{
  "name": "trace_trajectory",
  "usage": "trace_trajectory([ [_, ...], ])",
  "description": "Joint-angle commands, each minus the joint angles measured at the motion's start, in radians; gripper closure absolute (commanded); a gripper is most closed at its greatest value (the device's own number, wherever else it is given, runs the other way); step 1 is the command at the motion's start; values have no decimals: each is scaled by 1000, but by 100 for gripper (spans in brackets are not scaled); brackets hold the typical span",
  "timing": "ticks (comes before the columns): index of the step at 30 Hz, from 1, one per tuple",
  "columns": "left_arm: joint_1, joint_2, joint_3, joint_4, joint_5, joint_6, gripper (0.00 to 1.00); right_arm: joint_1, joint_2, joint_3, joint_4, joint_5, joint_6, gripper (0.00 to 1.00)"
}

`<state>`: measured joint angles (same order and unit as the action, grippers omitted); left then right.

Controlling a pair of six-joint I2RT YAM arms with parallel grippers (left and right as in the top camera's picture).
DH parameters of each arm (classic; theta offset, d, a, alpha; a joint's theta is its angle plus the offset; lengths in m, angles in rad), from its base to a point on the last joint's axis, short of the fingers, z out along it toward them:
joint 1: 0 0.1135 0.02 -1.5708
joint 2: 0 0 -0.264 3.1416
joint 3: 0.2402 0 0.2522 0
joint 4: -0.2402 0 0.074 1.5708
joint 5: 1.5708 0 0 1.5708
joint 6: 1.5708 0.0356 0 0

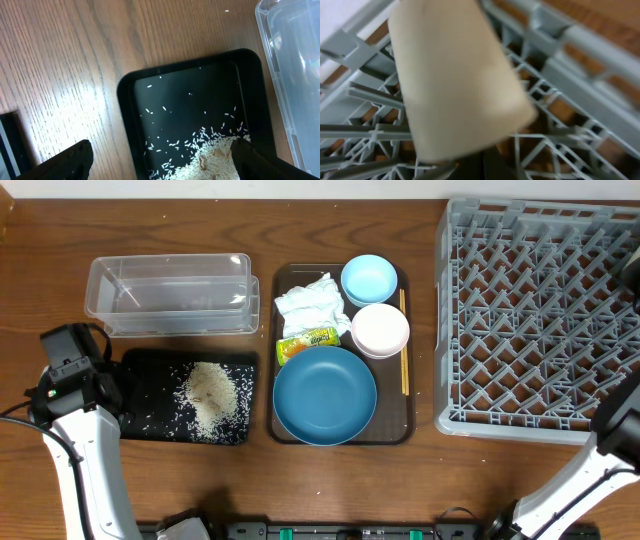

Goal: Sort waste into correct bins and load items into the dishwasher rack

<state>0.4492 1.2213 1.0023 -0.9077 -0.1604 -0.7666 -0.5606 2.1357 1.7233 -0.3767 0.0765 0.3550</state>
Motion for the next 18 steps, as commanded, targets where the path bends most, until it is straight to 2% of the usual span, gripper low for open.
trace_trajectory([
  [1,5,-1,18,0,-6,-10,9,-2,-99,4,-18,43,30,99],
  [9,5,-1,18,0,-6,-10,9,-1,-133,4,-43,-68,59,99],
  [18,5,-1,18,0,-6,-10,9,2,-130,2,149,-71,66,95],
])
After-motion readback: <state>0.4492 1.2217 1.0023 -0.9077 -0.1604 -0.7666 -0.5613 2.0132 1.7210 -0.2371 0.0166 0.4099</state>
